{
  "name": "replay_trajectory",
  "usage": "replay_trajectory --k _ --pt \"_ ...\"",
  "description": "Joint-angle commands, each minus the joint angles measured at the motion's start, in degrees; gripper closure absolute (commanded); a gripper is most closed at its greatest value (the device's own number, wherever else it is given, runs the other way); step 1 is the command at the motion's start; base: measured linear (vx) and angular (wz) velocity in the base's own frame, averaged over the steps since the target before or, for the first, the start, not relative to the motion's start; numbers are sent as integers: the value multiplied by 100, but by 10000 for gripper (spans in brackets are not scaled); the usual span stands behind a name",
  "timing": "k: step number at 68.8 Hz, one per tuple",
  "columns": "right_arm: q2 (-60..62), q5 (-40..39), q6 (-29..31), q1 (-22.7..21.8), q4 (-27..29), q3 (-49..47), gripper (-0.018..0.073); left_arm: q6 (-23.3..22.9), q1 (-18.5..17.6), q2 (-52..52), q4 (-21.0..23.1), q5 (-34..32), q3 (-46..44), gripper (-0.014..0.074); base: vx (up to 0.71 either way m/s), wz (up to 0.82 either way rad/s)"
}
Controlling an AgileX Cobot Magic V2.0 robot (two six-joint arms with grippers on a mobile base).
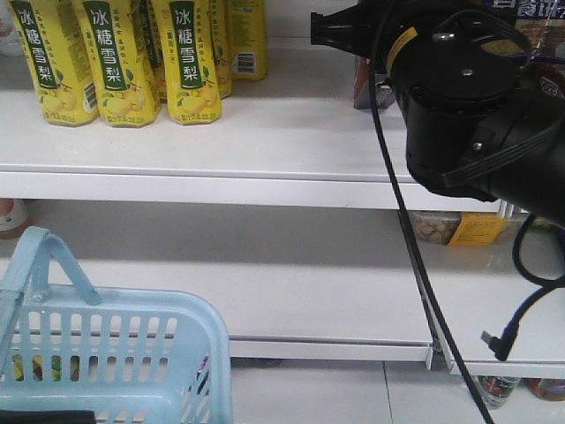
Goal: Left arm holds basket, right arm returns cookies
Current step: 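Set the box upright on the upper shelf and open the right gripper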
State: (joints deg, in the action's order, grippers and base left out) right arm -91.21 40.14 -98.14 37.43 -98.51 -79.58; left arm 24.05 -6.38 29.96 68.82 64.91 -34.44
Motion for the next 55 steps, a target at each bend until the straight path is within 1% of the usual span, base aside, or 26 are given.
replay_trajectory --k 1,11,26,35,44,49,55 --pt "-53 -34 -148 -44 -432 -161 326 65 -33 35 456 -204 -160 603 0 0" --pt "-244 -89 -148 -44 -432 -218 253 65 -33 35 456 -204 -160 603 0 0" --pt "-304 -130 -272 -39 -432 -218 90 65 -33 35 456 -204 -160 603 0 0" --pt "-235 -18 -277 -38 -330 -218 39 65 -33 35 456 -204 -160 603 0 0" --pt "-45 -54 -185 -38 203 -190 35 65 -33 35 456 -204 -160 603 0 0" --pt "84 -81 11 -38 541 -190 36 65 -33 35 456 -204 -160 603 0 0" --pt "254 -202 392 -22 870 -190 41 65 -33 35 456 -204 -160 603 0 0"
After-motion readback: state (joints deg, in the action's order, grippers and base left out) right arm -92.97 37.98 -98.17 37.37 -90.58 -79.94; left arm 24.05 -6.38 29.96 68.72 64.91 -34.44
